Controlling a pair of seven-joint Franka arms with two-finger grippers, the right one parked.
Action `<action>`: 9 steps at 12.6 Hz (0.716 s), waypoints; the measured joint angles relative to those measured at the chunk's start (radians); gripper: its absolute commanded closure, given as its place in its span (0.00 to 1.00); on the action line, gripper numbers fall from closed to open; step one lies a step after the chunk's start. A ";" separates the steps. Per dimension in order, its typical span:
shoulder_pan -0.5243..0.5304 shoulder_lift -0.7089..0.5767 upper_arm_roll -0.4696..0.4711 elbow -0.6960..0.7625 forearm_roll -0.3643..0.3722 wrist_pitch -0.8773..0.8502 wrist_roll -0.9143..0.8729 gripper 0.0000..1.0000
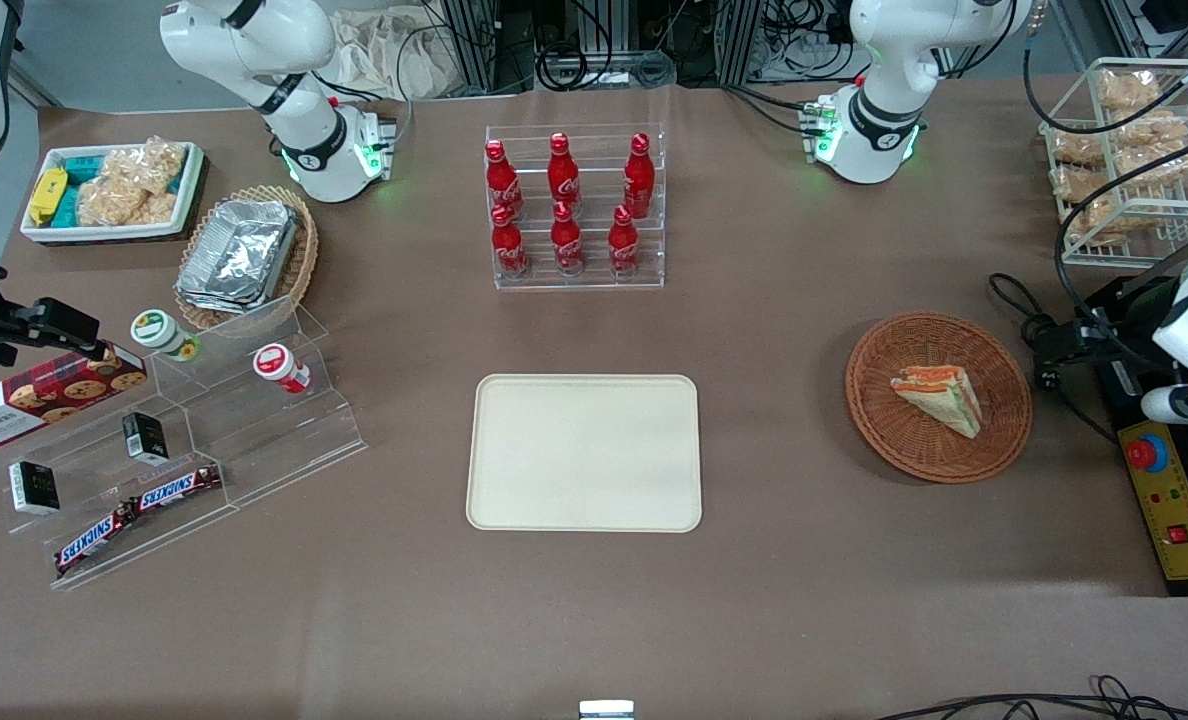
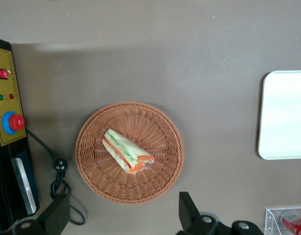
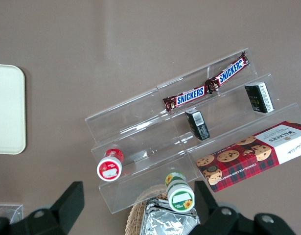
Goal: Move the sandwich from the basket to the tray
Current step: 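Move the left gripper down over the wrapped sandwich in the wicker basket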
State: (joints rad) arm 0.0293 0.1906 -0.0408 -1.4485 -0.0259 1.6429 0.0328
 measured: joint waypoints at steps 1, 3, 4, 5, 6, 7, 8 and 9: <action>0.000 0.000 0.001 0.000 0.000 -0.007 0.000 0.00; 0.000 0.000 0.001 0.000 0.000 -0.033 0.000 0.00; 0.000 0.000 0.002 0.000 0.000 -0.042 -0.002 0.00; 0.001 0.001 0.005 -0.002 0.000 -0.049 -0.019 0.00; 0.002 0.003 0.008 -0.012 0.000 -0.051 -0.067 0.00; 0.003 0.004 0.011 -0.030 0.000 -0.047 -0.138 0.00; 0.004 0.005 0.013 -0.051 0.000 -0.036 -0.221 0.00; 0.008 0.005 0.015 -0.076 -0.001 -0.015 -0.315 0.00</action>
State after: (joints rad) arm 0.0372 0.1955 -0.0260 -1.5241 -0.0265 1.6284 -0.2818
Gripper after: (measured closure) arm 0.000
